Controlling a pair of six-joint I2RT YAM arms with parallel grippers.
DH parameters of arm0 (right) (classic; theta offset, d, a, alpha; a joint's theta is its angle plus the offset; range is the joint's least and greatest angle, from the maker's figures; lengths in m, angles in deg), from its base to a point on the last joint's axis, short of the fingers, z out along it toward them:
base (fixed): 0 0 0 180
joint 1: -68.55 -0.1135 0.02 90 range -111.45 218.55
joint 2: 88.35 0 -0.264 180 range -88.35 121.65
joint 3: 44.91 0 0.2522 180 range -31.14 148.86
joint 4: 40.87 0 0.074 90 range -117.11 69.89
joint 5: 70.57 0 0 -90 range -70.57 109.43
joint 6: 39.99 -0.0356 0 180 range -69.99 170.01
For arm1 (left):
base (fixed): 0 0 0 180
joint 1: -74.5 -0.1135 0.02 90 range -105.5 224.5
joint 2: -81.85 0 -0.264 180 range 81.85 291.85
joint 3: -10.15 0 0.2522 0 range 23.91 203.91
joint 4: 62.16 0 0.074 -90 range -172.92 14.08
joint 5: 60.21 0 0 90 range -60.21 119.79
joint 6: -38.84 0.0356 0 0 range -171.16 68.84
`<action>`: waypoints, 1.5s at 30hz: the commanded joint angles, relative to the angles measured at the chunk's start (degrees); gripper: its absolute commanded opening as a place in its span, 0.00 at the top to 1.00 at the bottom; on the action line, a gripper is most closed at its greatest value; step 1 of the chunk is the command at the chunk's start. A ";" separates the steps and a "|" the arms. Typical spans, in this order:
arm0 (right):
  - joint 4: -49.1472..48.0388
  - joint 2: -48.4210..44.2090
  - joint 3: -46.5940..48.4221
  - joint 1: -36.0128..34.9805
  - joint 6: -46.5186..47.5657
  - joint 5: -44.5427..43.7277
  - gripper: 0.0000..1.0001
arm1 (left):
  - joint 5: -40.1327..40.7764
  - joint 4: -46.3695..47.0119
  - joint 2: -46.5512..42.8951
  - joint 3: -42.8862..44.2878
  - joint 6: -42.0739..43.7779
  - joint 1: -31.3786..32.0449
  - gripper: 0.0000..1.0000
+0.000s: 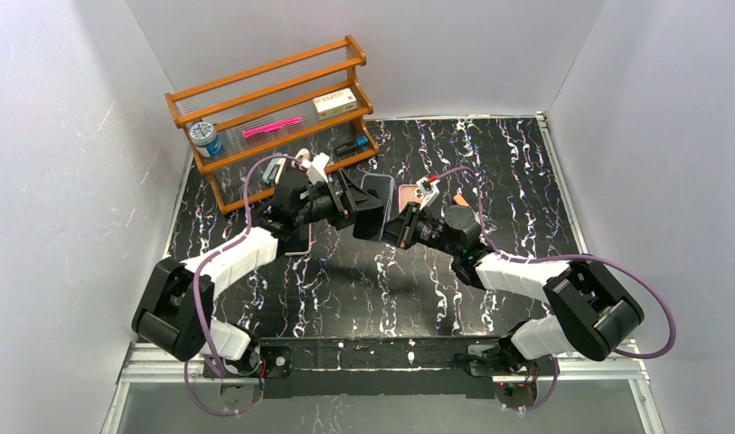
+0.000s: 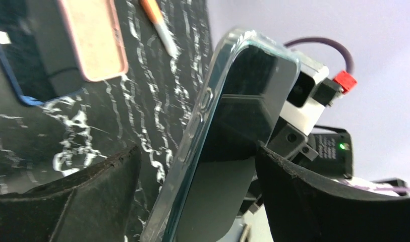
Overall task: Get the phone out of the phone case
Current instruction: Remove the phone case from the phone.
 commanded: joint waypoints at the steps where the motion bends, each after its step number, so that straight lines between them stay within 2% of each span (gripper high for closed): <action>1: -2.08 -2.54 1.33 0.04 -1.10 -2.82 0.99 | 9.50 -19.01 -3.40 5.62 12.42 0.07 0.19; 5: 2.86 -2.09 2.49 0.15 -2.44 -4.65 0.99 | 16.60 -30.90 -5.07 9.59 21.28 1.22 0.16; 9: 9.20 -1.45 3.58 0.15 -5.36 -6.91 0.99 | 28.78 -41.11 -6.29 14.34 30.95 7.86 0.14; 15: 12.70 -0.59 4.68 0.25 -9.03 -6.33 0.99 | 43.96 -48.79 -5.91 17.84 42.77 17.07 0.14; 19: 14.20 -0.94 4.25 0.55 -11.95 -6.47 0.99 | 51.82 -50.23 -6.60 18.58 48.66 23.26 0.15; 26: 14.20 -1.11 3.71 0.59 -15.88 -5.67 0.99 | 57.08 -50.74 -4.71 19.40 54.90 29.69 0.19; 30: 13.41 -0.90 3.38 0.64 -17.34 -4.96 0.99 | 63.12 -50.80 -2.61 20.26 58.18 33.85 0.22; 33: 12.50 -0.52 3.47 0.67 -17.81 -4.02 0.99 | 67.77 -50.79 -0.93 20.99 59.28 35.15 0.25; 45: 9.19 0.01 2.58 0.68 -19.59 -1.26 0.99 | 74.86 -50.13 1.14 21.61 62.04 36.98 0.41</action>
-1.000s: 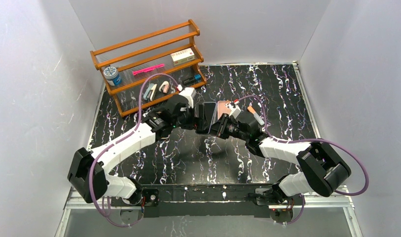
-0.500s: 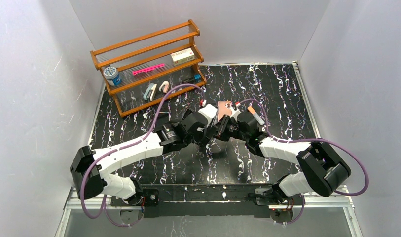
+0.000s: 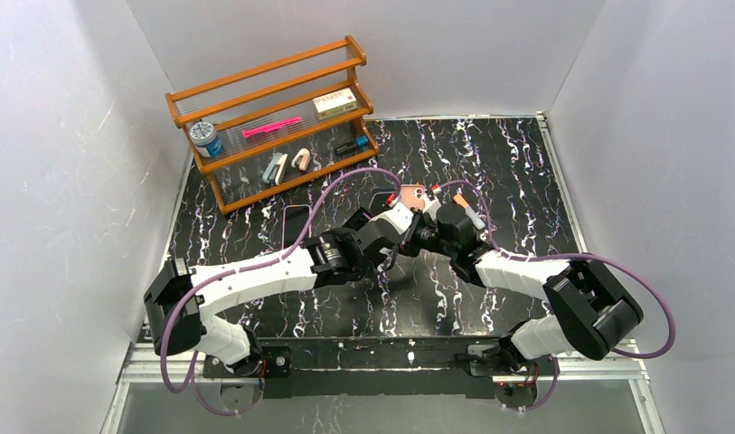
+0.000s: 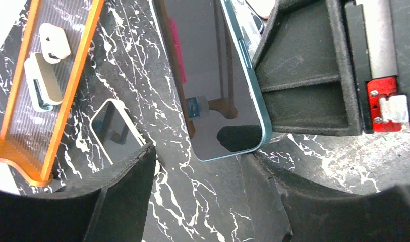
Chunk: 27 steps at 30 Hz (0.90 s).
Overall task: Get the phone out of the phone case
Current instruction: Remove the phone case from the phone.
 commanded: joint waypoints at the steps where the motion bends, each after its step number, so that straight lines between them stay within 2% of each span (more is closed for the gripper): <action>1: -8.35 -0.20 1.34 -0.01 -1.74 3.04 0.99 | 6.24 0.35 -0.22 1.77 1.56 0.31 0.41; 8: -8.70 0.42 1.42 0.03 -2.51 5.03 0.99 | 11.21 1.49 0.01 1.69 3.56 0.31 0.46; 19: -13.09 2.96 1.22 0.04 -5.65 9.47 0.99 | 7.38 11.77 -1.89 -1.86 6.84 0.56 0.50; 27: -13.81 2.81 1.35 -0.12 -6.86 11.16 0.99 | 6.53 12.58 -0.85 -2.61 8.52 0.61 0.51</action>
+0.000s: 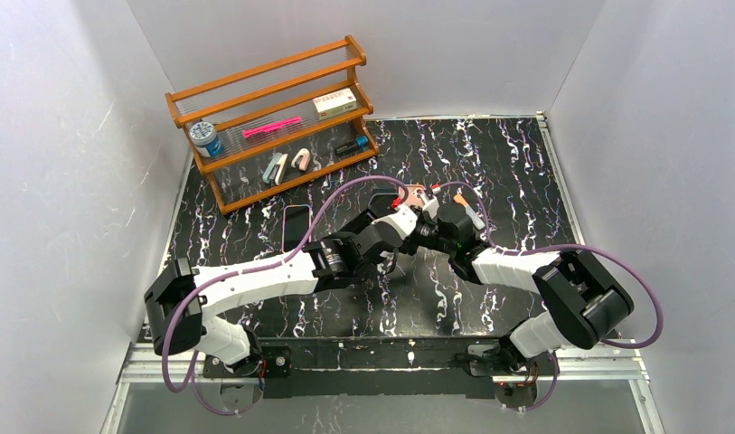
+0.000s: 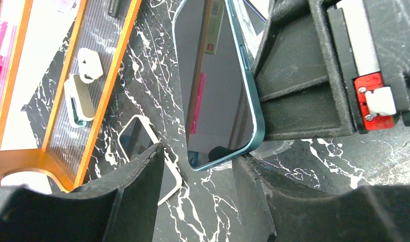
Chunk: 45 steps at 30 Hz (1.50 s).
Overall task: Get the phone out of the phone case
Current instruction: Remove the phone case from the phone.
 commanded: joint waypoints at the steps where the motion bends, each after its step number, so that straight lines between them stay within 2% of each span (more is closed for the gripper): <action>1: -7.02 -1.10 1.46 -1.42 -0.49 7.60 0.99 | 1.05 5.47 -0.60 -0.24 0.43 -0.25 0.52; 7: -6.71 -1.02 2.10 -2.04 -0.67 7.91 0.99 | 0.15 6.52 0.95 0.31 0.11 -0.22 0.57; 9: -6.82 -1.00 2.20 -2.19 -0.91 8.02 0.99 | 0.00 6.85 1.43 0.30 0.23 -0.20 0.63; 11: -7.01 -1.14 2.23 -2.20 -1.02 8.10 0.99 | -0.23 6.97 1.81 0.15 0.50 -0.18 0.72; 15: -5.52 -1.53 2.38 -2.13 -0.17 6.82 0.99 | -2.29 7.00 0.99 -0.62 0.31 -0.01 0.99; 25: 1.35 -1.40 2.61 -1.80 1.43 0.32 0.99 | -3.17 5.85 -5.53 -4.13 -0.66 3.21 1.00; 33: 7.02 -1.56 2.53 0.58 1.76 -4.20 0.99 | -1.66 2.53 -7.89 -3.31 -3.26 7.22 1.00; 39: 14.03 -2.00 3.39 4.51 6.70 -4.72 0.99 | 2.65 -2.96 -9.38 -2.07 -5.73 9.44 1.00; 45: 22.66 -5.83 1.38 11.16 15.10 -1.49 0.99 | 6.98 -8.66 -11.89 -1.12 -9.09 10.03 1.00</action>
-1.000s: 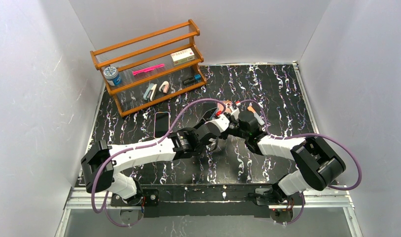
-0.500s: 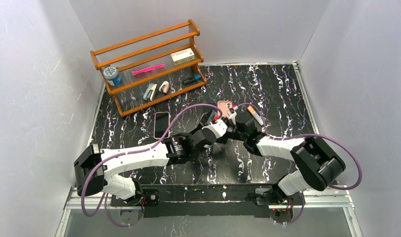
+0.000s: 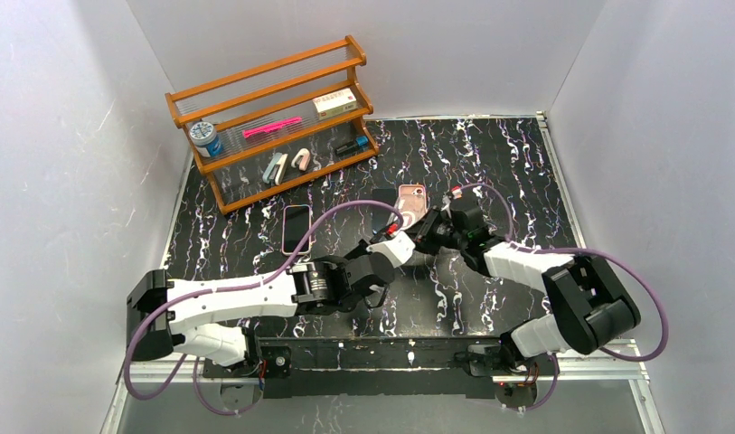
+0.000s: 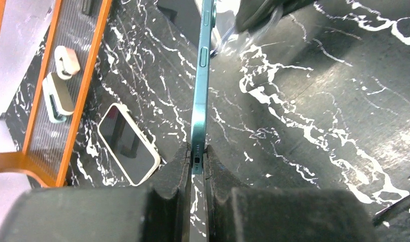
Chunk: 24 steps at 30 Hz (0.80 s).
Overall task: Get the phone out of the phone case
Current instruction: Remove the phone case from the phone, then place the phone case at the center of the board.
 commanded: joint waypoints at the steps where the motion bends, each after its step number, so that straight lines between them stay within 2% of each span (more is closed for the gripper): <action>1: 7.20 -5.48 0.44 4.72 9.56 2.26 0.99 | 7.20 -4.36 -4.79 2.64 -4.02 0.32 1.00; 5: 14.88 -7.66 0.69 6.70 17.52 7.38 0.99 | 10.32 -6.53 -4.58 0.98 -5.70 0.32 1.00; 9: 19.34 -8.69 -1.49 6.76 20.91 12.08 0.99 | 10.78 -7.25 -3.68 -0.52 -7.83 0.28 1.00; 16: 19.03 -9.47 -6.87 6.79 20.99 12.95 0.99 | 8.10 -6.39 -1.79 -1.06 -9.00 0.32 1.00; 24: 16.59 -2.56 -5.18 6.78 22.78 15.51 0.91 | 5.32 -5.94 0.25 -1.08 -9.63 0.32 1.00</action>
